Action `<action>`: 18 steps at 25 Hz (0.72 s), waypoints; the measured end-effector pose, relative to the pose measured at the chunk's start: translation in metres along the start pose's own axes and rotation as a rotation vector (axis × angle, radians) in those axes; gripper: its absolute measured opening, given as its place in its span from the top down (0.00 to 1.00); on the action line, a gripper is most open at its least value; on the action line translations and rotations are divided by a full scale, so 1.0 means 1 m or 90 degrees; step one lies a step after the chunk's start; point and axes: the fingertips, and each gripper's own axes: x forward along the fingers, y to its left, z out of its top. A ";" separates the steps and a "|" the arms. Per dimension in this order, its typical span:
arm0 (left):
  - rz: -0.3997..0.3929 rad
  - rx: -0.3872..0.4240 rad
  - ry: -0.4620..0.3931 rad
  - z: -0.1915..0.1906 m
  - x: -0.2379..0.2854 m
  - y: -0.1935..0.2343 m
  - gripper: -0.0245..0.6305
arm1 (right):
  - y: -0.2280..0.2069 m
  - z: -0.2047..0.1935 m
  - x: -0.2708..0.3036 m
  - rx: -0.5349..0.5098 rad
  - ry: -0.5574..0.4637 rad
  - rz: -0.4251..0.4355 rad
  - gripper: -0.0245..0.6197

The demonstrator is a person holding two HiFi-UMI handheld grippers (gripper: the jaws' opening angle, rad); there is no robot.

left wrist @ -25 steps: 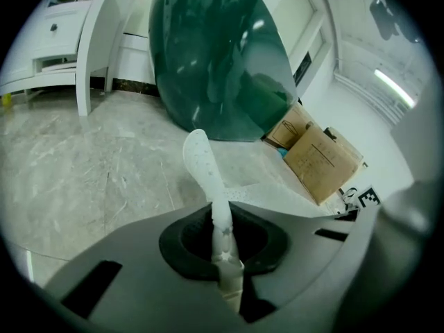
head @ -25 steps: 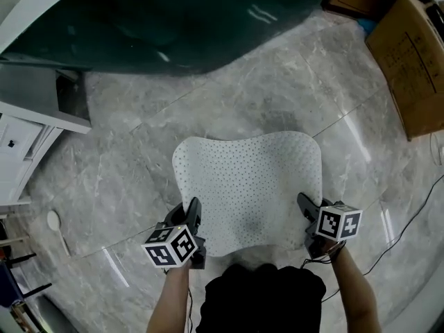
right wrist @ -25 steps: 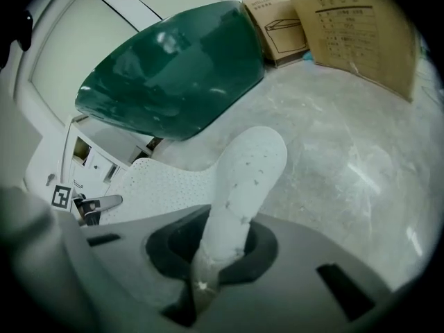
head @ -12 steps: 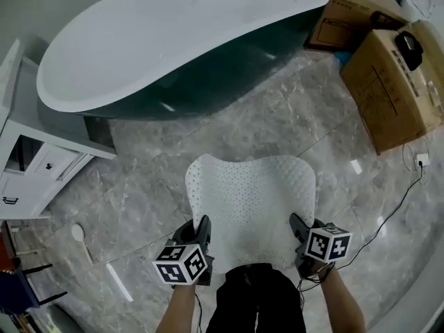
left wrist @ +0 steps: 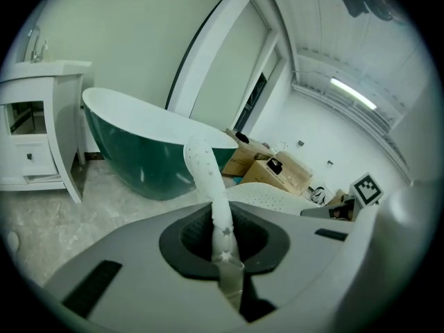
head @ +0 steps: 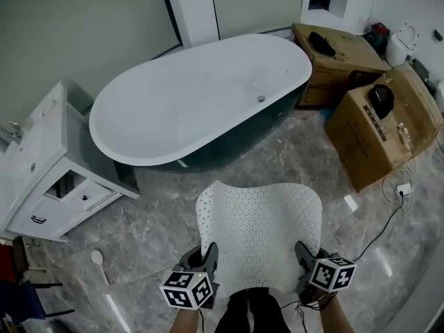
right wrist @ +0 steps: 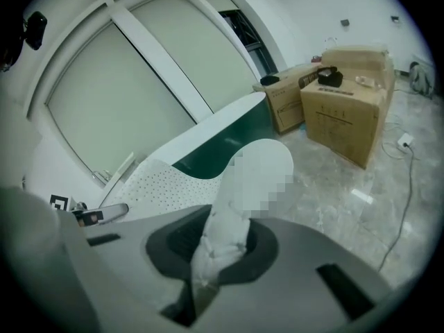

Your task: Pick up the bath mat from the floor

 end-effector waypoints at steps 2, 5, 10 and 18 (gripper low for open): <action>-0.008 0.005 -0.013 0.019 -0.021 -0.017 0.93 | 0.016 0.014 -0.026 0.003 -0.019 0.004 0.92; -0.015 0.018 -0.034 0.046 -0.042 -0.039 0.93 | 0.033 0.038 -0.058 0.010 -0.056 0.020 0.92; -0.032 0.046 -0.073 0.092 -0.064 -0.072 0.93 | 0.055 0.076 -0.097 0.000 -0.110 0.037 0.92; -0.045 0.078 -0.124 0.146 -0.102 -0.112 0.93 | 0.081 0.114 -0.154 -0.033 -0.179 0.046 0.92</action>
